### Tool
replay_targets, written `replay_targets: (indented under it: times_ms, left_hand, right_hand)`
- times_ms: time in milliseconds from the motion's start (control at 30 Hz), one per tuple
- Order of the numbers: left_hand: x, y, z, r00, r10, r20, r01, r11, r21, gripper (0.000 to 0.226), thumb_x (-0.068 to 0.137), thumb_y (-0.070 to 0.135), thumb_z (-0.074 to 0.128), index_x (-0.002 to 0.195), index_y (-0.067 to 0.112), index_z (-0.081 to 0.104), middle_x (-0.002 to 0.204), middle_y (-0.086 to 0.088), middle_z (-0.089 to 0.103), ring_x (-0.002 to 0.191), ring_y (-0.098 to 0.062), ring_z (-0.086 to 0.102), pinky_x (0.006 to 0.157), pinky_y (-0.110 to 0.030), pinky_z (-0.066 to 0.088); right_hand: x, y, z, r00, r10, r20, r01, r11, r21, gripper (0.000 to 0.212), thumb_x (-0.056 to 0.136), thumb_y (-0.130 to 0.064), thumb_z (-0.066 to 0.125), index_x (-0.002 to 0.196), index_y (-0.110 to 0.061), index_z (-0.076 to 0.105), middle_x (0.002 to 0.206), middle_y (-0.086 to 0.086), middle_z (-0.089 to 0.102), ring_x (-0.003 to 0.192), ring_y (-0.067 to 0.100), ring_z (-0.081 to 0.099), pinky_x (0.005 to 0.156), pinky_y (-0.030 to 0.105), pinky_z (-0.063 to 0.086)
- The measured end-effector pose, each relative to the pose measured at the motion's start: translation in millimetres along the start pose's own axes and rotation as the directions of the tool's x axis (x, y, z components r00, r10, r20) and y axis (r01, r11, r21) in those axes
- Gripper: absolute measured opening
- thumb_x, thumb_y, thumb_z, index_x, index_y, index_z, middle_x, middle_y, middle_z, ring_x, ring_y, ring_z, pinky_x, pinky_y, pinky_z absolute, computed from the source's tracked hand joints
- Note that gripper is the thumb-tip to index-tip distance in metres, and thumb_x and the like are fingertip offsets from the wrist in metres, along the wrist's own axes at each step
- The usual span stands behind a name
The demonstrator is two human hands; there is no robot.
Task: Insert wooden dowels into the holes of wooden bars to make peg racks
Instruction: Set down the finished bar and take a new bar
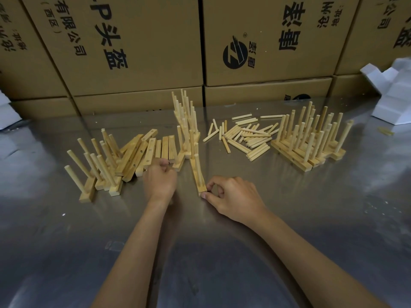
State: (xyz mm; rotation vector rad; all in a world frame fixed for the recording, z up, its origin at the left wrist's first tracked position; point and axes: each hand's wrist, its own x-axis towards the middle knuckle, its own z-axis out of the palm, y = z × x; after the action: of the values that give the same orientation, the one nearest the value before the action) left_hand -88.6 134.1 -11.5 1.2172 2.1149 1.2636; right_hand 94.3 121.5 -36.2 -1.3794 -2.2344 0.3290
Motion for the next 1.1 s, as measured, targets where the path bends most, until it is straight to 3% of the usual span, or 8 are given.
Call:
replay_targets:
  times_ms: [67,200,367,533,600,767,967,1100]
  left_hand:
    - [-1.4,-0.3,1.6,0.999,0.024,0.035,-0.024,1.000,-0.001,0.032,0.096,0.007,0.049,0.124,0.015,0.061,0.121,-0.003,0.063,0.121,-0.024,0.052,0.088,-0.033,0.041]
    - [-3.6,1.2,3.4,0.997,0.030,0.067,-0.030,1.000,-0.004,0.037,0.092,0.002,0.050,0.124,0.015,0.062,0.114,0.000,0.062,0.123,-0.025,0.051,0.101,-0.041,0.045]
    - [-7.3,2.6,7.1,0.989,0.096,0.115,-0.095,0.995,-0.013,0.027,0.091,0.006,0.054,0.114,0.017,0.064,0.104,0.004,0.062,0.115,-0.023,0.057,0.099,-0.038,0.047]
    - [-10.0,1.0,15.0,0.963,0.164,0.212,-0.182,0.981,0.066,0.035,0.093,0.012,0.057,0.125,0.024,0.064,0.125,-0.006,0.063,0.126,-0.027,0.051,0.108,-0.049,0.041]
    - [-10.3,-1.1,16.2,0.954,0.193,0.230,-0.226,0.965,0.129,0.039,0.094,0.016,0.058,0.132,0.026,0.062,0.123,-0.011,0.064,0.126,-0.030,0.051,0.109,-0.050,0.038]
    - [-13.8,-1.5,16.7,0.917,0.283,0.280,-0.349,0.910,0.225,0.046,0.098,0.019,0.055,0.143,0.026,0.053,0.142,-0.001,0.055,0.140,-0.022,0.030,0.114,-0.039,0.023]
    - [-11.9,-2.3,17.0,0.907,0.294,0.301,-0.371,0.896,0.243,0.046,0.098,0.019,0.053,0.144,0.026,0.052,0.145,0.002,0.054,0.140,-0.020,0.030,0.113,-0.038,0.021]
    - [-12.0,-1.7,16.9,0.915,0.294,0.275,-0.360,0.904,0.231,0.046,0.097,0.015,0.053,0.142,0.025,0.054,0.140,-0.002,0.057,0.139,-0.020,0.032,0.111,-0.037,0.024]
  right_hand:
    - [0.3,-0.7,1.0,1.000,-0.005,-0.007,0.005,1.000,-0.001,0.026,0.090,-0.058,0.057,0.096,-0.033,0.063,0.060,-0.013,0.047,0.077,0.015,0.060,0.072,0.033,0.047]
    - [1.4,-1.2,2.2,1.000,0.003,-0.014,-0.003,1.000,-0.008,0.028,0.090,-0.060,0.055,0.098,-0.034,0.063,0.063,-0.012,0.050,0.078,0.015,0.060,0.069,0.032,0.045]
    - [2.3,-2.2,6.4,0.997,0.050,-0.061,-0.052,0.998,-0.025,0.029,0.089,-0.061,0.054,0.100,-0.035,0.061,0.069,-0.011,0.058,0.082,0.017,0.062,0.067,0.031,0.040]
    - [4.5,2.8,4.0,0.982,0.133,-0.137,-0.142,0.989,-0.052,0.026,0.091,-0.056,0.055,0.104,-0.034,0.061,0.082,-0.009,0.067,0.090,0.020,0.065,0.066,0.031,0.036]
    - [6.6,6.3,1.7,0.976,0.166,-0.139,-0.175,0.983,-0.056,0.027,0.092,-0.056,0.055,0.105,-0.034,0.061,0.087,-0.008,0.069,0.093,0.020,0.065,0.066,0.031,0.037]
    - [9.0,9.5,0.5,0.966,0.213,-0.150,-0.223,0.973,-0.053,0.030,0.090,-0.060,0.056,0.104,-0.034,0.061,0.088,-0.008,0.070,0.092,0.020,0.065,0.067,0.030,0.038]
    - [8.6,10.9,1.9,0.968,0.201,-0.153,-0.212,0.975,-0.062,0.028,0.091,-0.060,0.054,0.103,-0.036,0.061,0.084,-0.009,0.067,0.089,0.019,0.065,0.065,0.030,0.035]
    - [10.9,8.9,3.5,0.963,0.191,-0.189,-0.209,0.975,-0.078,0.036,0.087,-0.067,0.055,0.092,-0.033,0.061,0.066,-0.013,0.053,0.082,0.020,0.064,0.061,0.030,0.033]
